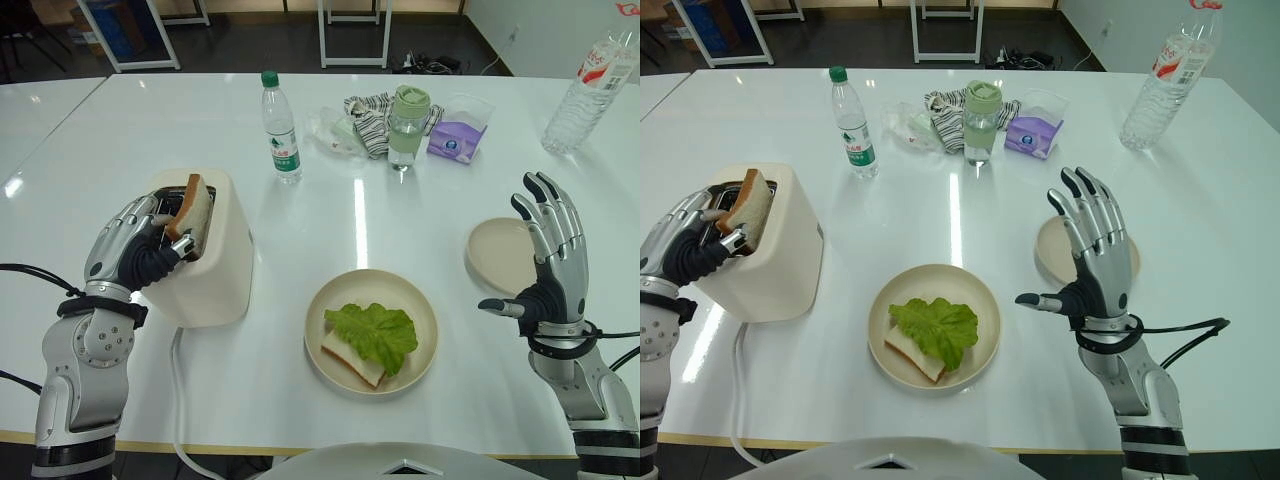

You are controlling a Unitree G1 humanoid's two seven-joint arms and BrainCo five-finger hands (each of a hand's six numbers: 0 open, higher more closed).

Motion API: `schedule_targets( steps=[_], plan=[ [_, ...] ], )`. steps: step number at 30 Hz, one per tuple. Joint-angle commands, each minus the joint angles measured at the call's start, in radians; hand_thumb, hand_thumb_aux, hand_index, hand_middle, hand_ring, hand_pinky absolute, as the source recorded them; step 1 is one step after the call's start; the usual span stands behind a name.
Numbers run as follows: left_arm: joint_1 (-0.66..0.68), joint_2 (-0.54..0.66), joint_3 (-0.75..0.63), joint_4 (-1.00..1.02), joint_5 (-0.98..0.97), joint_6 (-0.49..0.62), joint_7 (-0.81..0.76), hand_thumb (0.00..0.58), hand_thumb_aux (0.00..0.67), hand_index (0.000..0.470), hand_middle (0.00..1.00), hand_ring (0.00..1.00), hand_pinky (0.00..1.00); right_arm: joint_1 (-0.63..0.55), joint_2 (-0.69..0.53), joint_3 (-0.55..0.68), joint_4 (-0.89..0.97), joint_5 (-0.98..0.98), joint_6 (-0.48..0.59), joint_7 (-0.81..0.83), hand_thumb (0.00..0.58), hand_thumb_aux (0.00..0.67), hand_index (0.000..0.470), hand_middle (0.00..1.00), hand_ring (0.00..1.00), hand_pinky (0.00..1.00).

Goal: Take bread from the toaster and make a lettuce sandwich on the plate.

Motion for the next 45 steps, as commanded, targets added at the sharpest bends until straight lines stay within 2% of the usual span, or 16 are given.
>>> schedule_targets(
  steps=[1,7,8,9,15,32,41,45],
  plan=[
    [-0.019,-0.016,0.013,-0.032,-0.026,0.002,0.011,0.580,0.670,0.470,0.00,0.00,0.00,-0.003,-0.006,-0.001,0.003,0.000,0.000,0.000,0.000,0.000,0.000,0.00,0.00,0.00],
    [-0.043,-0.037,0.018,-0.037,-0.064,-0.019,0.036,0.580,0.670,0.470,0.00,0.00,0.00,-0.006,-0.002,0.006,0.006,-0.001,0.000,0.000,0.000,0.000,0.000,0.00,0.00,0.00],
    [-0.060,-0.050,0.023,-0.038,-0.071,-0.018,0.055,0.580,0.670,0.470,0.55,0.55,0.55,-0.006,-0.002,0.007,0.006,-0.001,-0.001,0.000,0.000,0.000,0.000,0.00,0.00,0.00],
    [-0.079,-0.053,0.028,-0.032,-0.073,-0.022,0.073,0.580,0.670,0.470,1.00,1.00,1.00,-0.007,-0.001,0.007,0.007,-0.002,0.000,-0.001,0.000,0.000,0.000,0.00,0.00,0.00],
    [-0.170,-0.079,0.062,0.016,-0.078,-0.044,0.190,0.580,0.670,0.470,1.00,1.00,1.00,-0.009,0.001,0.010,0.013,-0.005,0.002,-0.006,0.000,0.000,0.000,0.00,0.00,0.00],
    [-0.192,-0.092,0.058,0.051,-0.125,-0.112,0.237,0.580,0.670,0.470,1.00,1.00,1.00,-0.016,-0.007,0.026,0.038,-0.016,0.010,-0.024,0.000,0.000,0.000,0.00,0.00,0.00],
    [-0.231,-0.153,-0.051,-0.102,-0.219,-0.094,0.145,0.580,0.670,0.470,1.00,1.00,1.00,-0.073,-0.019,0.049,0.089,-0.013,0.005,-0.016,0.000,0.000,0.000,0.00,0.00,0.00],
    [-0.229,-0.187,-0.124,-0.196,-0.299,-0.039,0.056,0.580,0.670,0.470,1.00,1.00,1.00,-0.115,-0.033,0.062,0.134,-0.006,-0.003,-0.016,0.000,0.000,0.000,0.00,0.00,0.00]
  ],
)
